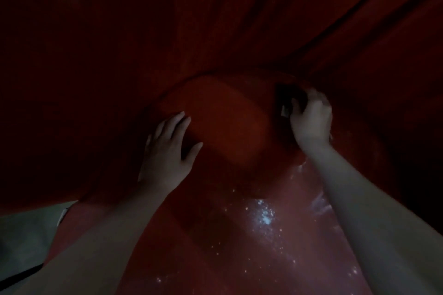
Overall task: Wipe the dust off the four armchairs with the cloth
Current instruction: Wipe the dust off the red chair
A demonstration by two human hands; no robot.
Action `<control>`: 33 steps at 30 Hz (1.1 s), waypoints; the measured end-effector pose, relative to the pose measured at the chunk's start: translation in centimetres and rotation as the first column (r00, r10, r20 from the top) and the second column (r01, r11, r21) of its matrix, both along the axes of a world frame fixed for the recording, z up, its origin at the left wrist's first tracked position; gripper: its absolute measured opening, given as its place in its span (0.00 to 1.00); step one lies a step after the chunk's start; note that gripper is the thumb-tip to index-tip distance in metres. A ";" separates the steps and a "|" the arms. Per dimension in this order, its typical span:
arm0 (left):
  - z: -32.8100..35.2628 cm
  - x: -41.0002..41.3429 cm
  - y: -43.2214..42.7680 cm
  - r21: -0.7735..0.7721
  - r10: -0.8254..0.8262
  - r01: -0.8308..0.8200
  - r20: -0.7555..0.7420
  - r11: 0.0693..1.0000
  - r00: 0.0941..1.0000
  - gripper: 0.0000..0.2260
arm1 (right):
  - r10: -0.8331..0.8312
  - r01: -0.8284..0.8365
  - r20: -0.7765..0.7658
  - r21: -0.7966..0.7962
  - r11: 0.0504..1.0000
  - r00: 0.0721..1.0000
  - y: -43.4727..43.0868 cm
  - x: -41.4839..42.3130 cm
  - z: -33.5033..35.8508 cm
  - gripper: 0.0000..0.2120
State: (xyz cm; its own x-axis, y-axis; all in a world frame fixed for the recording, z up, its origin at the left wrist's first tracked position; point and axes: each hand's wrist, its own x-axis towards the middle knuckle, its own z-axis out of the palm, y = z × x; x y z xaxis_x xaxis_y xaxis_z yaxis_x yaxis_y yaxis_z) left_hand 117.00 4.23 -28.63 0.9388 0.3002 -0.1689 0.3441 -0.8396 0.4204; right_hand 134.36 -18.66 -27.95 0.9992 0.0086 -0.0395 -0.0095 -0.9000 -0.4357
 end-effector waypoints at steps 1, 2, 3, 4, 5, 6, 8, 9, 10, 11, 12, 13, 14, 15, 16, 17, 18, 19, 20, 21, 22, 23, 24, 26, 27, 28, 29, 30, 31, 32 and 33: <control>-0.1 0.0 0.1 -0.001 -0.003 0.003 0.005 1.000 1.000 0.29 | -0.055 0.055 -0.042 -0.005 0.998 0.998 0.5 1.2 0.0 0.16; -0.2 0.0 0.1 -0.004 -0.001 0.001 0.008 1.000 1.000 0.29 | -0.086 0.085 -0.078 -0.008 0.996 0.993 1.0 2.2 0.1 0.17; -0.3 -0.1 0.1 -0.009 0.002 -0.001 0.012 1.000 1.000 0.29 | -0.103 0.101 -0.110 -0.015 0.995 0.989 1.7 3.1 0.2 0.18; -0.4 -0.1 0.1 -0.010 0.004 -0.004 0.021 1.000 1.000 0.29 | -0.108 0.106 -0.138 -0.027 0.994 0.984 2.5 3.7 0.2 0.18; -0.4 -0.1 0.0 -0.011 0.008 -0.007 0.028 1.000 1.000 0.29 | -0.106 0.101 -0.160 -0.041 0.994 0.981 3.4 4.3 0.1 0.18; -0.5 -0.2 -0.1 -0.019 0.014 -0.013 0.025 1.000 1.000 0.29 | -0.093 0.085 -0.177 -0.050 0.995 0.980 4.4 4.6 0.0 0.17; -0.6 -0.1 -0.1 -0.036 0.022 -0.022 0.016 0.999 1.000 0.29 | -0.024 0.014 -0.178 -0.058 0.998 0.984 6.5 4.9 -0.1 0.16; -0.6 -0.1 -0.1 -0.037 0.021 -0.020 0.018 0.999 1.000 0.29 | 0.025 -0.035 -0.172 -0.054 0.998 0.985 7.5 4.7 -0.1 0.16; -0.6 -0.1 -0.1 -0.036 0.018 -0.017 0.022 0.999 1.000 0.29 | 0.073 -0.080 -0.167 -0.040 0.996 0.983 8.3 4.5 -0.1 0.16; -0.6 -0.1 -0.1 -0.037 0.016 -0.015 0.024 0.999 1.000 0.29 | 0.119 -0.123 -0.166 -0.010 0.992 0.979 8.9 4.3 -0.1 0.15; -0.6 -0.1 0.0 -0.036 0.017 -0.016 0.027 0.999 1.000 0.29 | 0.166 -0.164 -0.166 0.028 0.986 0.972 9.2 4.0 0.0 0.15; -0.6 -0.2 0.0 -0.037 0.021 -0.020 0.028 0.999 0.999 0.29 | 0.210 -0.203 -0.162 0.064 0.977 0.964 9.5 3.7 0.0 0.15; -0.6 -0.2 0.0 -0.037 0.022 -0.021 0.028 0.999 0.999 0.29 | 0.255 -0.243 -0.160 0.093 0.966 0.954 9.4 3.5 0.1 0.15; -0.6 -0.2 0.0 -0.034 0.020 -0.019 0.028 0.999 0.999 0.29 | 0.307 -0.292 -0.153 0.114 0.950 0.939 9.2 3.3 0.1 0.16; -0.7 -0.2 0.0 -0.028 0.017 -0.016 0.033 0.999 0.999 0.29 | 0.363 -0.345 -0.148 0.136 0.929 0.920 8.9 3.2 0.1 0.16; -0.8 -0.2 0.0 -0.022 0.015 -0.014 0.039 1.000 0.999 0.30 | 0.419 -0.396 -0.146 0.160 0.904 0.896 8.6 3.1 0.0 0.17; -0.9 -0.3 0.0 -0.020 0.015 -0.014 0.041 1.000 0.999 0.31 | 0.475 -0.449 -0.143 0.179 0.875 0.868 8.3 3.1 0.1 0.17; -0.9 -0.4 0.0 -0.023 0.017 -0.016 0.037 1.000 0.999 0.32 | 0.532 -0.507 -0.140 0.180 0.843 0.835 7.9 3.1 0.1 0.17; -0.9 -0.4 0.0 -0.025 0.016 -0.016 0.032 1.000 0.999 0.33 | 0.585 -0.566 -0.132 0.154 0.810 0.801 7.5 3.2 0.3 0.17; -0.9 -0.3 0.0 -0.025 0.014 -0.014 0.029 1.000 0.999 0.33 | 0.624 -0.616 -0.127 0.101 0.781 0.771 7.0 3.4 0.4 0.18; -0.9 -0.3 -0.1 -0.022 0.012 -0.012 0.031 1.000 0.999 0.33 | 0.646 -0.647 -0.124 0.037 0.762 0.753 6.4 3.6 0.5 0.19; -0.9 -0.3 -0.1 -0.019 0.011 -0.010 0.031 1.000 0.999 0.33 | 0.640 -0.647 -0.124 -0.018 0.762 0.758 5.7 3.7 0.6 0.20; -0.9 -0.3 -0.1 -0.016 0.010 -0.010 0.029 1.000 1.000 0.33 | 0.609 -0.618 -0.125 -0.040 0.785 0.783 4.9 3.7 0.8 0.20; -0.9 -0.4 -0.1 -0.020 0.014 -0.014 0.025 1.000 1.000 0.33 | 0.512 -0.517 -0.120 -0.021 0.855 0.851 2.9 3.3 0.9 0.22; -1.0 -0.5 -0.1 -0.023 0.017 -0.016 0.024 1.000 1.000 0.33 | 0.461 -0.464 -0.100 -0.011 0.886 0.882 2.1 2.9 0.8 0.22; -1.0 -0.5 -0.1 -0.026 0.018 -0.017 0.026 1.000 0.999 0.32 | 0.405 -0.405 -0.068 0.008 0.914 0.912 1.3 2.5 0.7 0.22; -1.1 -0.5 -0.1 -0.025 0.016 -0.015 0.034 1.000 0.999 0.32 | 0.323 -0.321 -0.034 0.052 0.946 0.946 0.8 2.1 0.4 0.21; -1.1 -0.4 -0.2 -0.024 0.014 -0.013 0.044 1.000 0.999 0.32 | 0.213 -0.209 -0.019 0.117 0.971 0.977 0.7 2.0 0.2 0.21; -1.2 -0.4 -0.2 -0.024 0.015 -0.014 0.054 1.000 0.998 0.31 | 0.095 -0.088 -0.033 0.171 0.981 0.995 1.1 2.0 0.1 0.21; -1.3 -0.4 -0.2 -0.023 0.018 -0.016 0.060 1.000 0.998 0.31 | 0.004 0.008 -0.062 0.182 0.983 0.998 1.9 2.1 0.0 0.21; -1.4 -0.4 -0.2 -0.019 0.017 -0.016 0.066 1.000 0.998 0.31 | -0.048 0.062 -0.092 0.155 0.986 0.995 2.9 2.3 0.0 0.21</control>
